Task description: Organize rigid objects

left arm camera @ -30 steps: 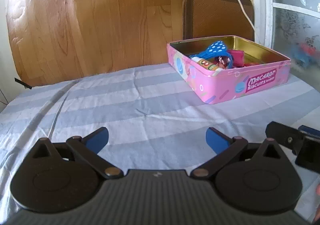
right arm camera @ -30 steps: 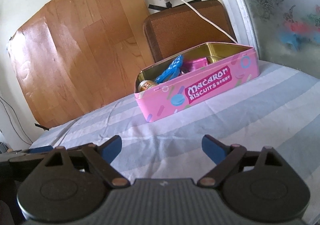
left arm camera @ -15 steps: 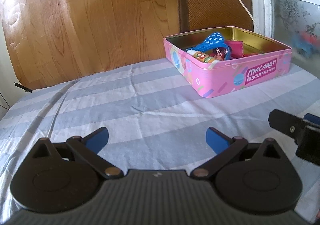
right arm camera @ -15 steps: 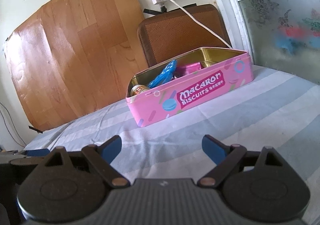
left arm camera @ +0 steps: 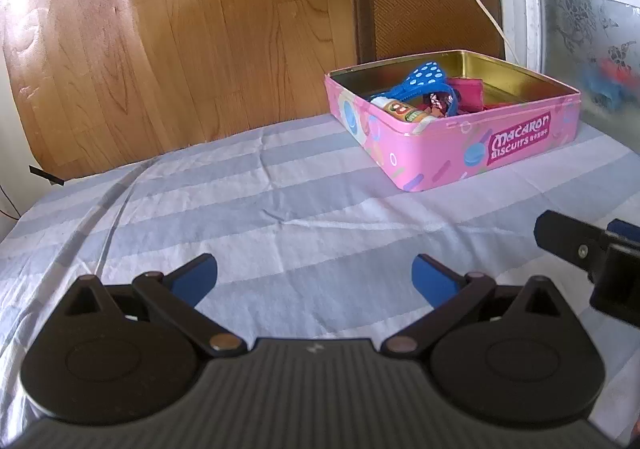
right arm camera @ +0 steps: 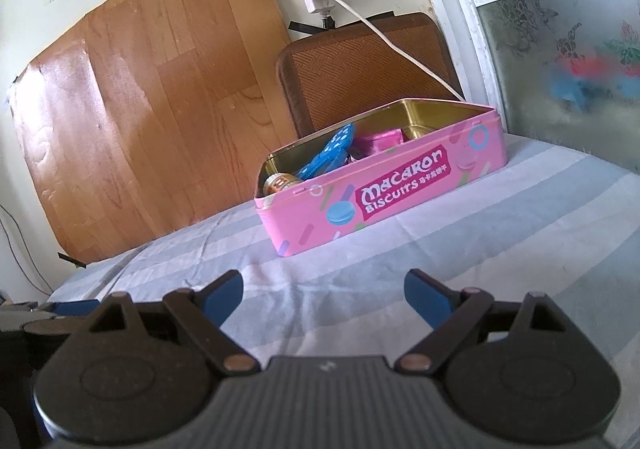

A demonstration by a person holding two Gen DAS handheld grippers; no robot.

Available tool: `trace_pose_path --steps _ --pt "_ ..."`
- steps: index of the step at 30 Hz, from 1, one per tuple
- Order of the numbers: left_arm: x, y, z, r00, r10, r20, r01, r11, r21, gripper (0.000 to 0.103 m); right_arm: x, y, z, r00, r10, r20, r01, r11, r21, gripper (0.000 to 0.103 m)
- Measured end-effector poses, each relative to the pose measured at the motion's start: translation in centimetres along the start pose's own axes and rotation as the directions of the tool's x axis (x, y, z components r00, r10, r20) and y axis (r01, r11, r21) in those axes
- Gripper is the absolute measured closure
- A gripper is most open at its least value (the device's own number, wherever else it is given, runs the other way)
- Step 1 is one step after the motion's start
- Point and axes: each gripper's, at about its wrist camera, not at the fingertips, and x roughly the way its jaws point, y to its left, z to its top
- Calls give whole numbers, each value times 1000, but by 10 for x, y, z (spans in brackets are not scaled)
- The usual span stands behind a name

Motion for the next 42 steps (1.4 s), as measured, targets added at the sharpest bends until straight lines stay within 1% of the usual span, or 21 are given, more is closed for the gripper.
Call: trace_pose_path --steps 18,42 --pt "-1 -3 -4 1000 1 -3 -1 1000 20 0 -4 -1 -1 1000 -8 17 8 1000 14 12" --pt "-5 -10 -6 1000 -28 -5 28 999 42 0 -4 -3 -2 1000 -12 23 12 1000 17 12"
